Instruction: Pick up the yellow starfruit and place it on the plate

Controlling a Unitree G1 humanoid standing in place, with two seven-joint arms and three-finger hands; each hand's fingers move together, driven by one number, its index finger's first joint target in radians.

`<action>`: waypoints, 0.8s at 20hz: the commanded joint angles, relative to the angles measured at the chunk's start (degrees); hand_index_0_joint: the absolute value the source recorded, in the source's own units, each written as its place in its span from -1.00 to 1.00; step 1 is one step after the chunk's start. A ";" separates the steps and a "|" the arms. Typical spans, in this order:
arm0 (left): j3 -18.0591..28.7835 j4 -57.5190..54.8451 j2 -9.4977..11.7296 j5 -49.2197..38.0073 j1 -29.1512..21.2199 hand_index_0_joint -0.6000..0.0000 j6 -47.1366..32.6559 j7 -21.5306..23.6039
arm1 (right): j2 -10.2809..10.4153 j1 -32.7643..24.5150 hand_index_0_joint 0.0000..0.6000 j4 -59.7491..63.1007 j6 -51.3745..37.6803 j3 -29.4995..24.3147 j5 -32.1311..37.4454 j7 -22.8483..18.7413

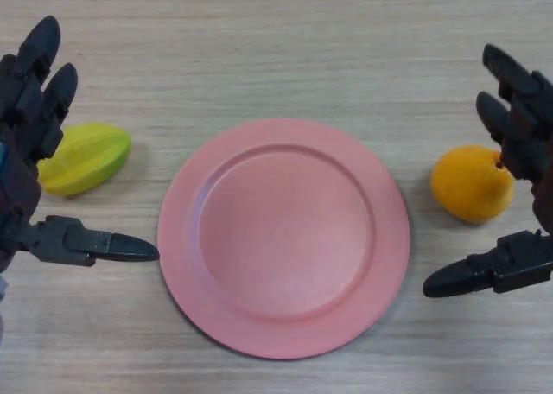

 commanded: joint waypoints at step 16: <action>1.88 30.69 11.27 18.18 -15.18 1.00 -27.35 13.64 | -1.71 -1.23 -1.00 -1.70 -10.29 -2.85 1.91 -1.64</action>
